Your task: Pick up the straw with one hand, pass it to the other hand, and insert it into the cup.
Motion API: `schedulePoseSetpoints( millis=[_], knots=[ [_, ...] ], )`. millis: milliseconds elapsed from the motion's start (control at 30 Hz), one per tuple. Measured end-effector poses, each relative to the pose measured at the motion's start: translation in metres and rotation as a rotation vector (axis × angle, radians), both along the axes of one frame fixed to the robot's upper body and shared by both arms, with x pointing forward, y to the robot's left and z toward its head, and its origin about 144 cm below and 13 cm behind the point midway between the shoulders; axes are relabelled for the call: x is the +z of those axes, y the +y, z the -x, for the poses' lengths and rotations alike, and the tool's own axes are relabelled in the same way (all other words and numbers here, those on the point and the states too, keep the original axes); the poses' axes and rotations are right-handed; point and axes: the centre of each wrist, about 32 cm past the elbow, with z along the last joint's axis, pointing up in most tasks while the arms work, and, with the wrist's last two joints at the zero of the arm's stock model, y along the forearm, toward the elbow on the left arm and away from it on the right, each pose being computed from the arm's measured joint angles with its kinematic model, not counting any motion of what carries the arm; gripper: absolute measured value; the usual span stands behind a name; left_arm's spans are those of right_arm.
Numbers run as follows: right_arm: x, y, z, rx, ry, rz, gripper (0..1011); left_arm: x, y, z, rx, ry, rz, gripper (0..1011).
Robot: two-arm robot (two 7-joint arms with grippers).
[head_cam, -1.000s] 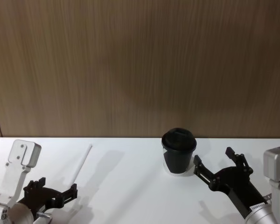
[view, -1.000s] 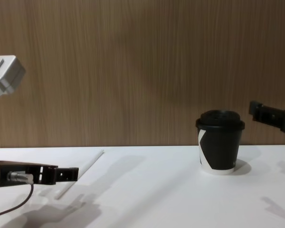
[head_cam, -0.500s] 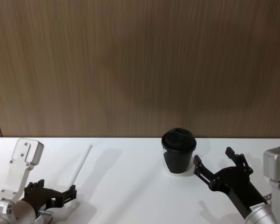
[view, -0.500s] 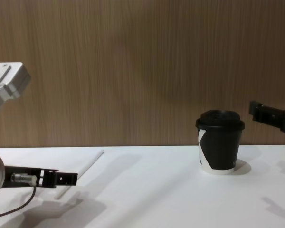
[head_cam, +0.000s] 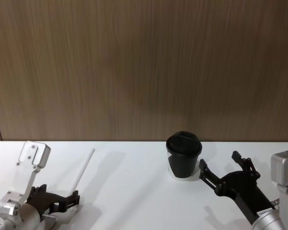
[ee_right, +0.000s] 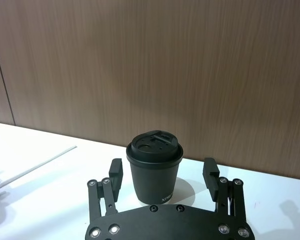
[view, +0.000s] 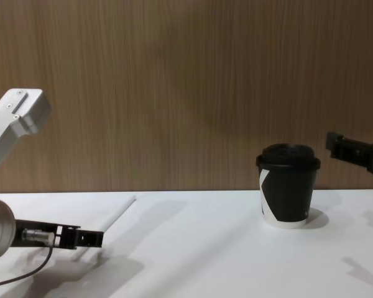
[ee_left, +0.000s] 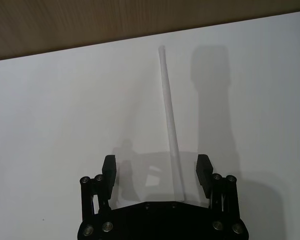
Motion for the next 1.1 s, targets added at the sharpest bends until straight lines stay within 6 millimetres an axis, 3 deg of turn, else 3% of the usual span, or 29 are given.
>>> schedulePoseSetpoints(
  millis=[1100],
  knots=[
    [0.0, 0.0, 0.0, 0.0, 0.0, 0.0, 1001, -0.005, 0.0, -0.013, 0.0, 0.029, 0.015, 1003]
  ],
)
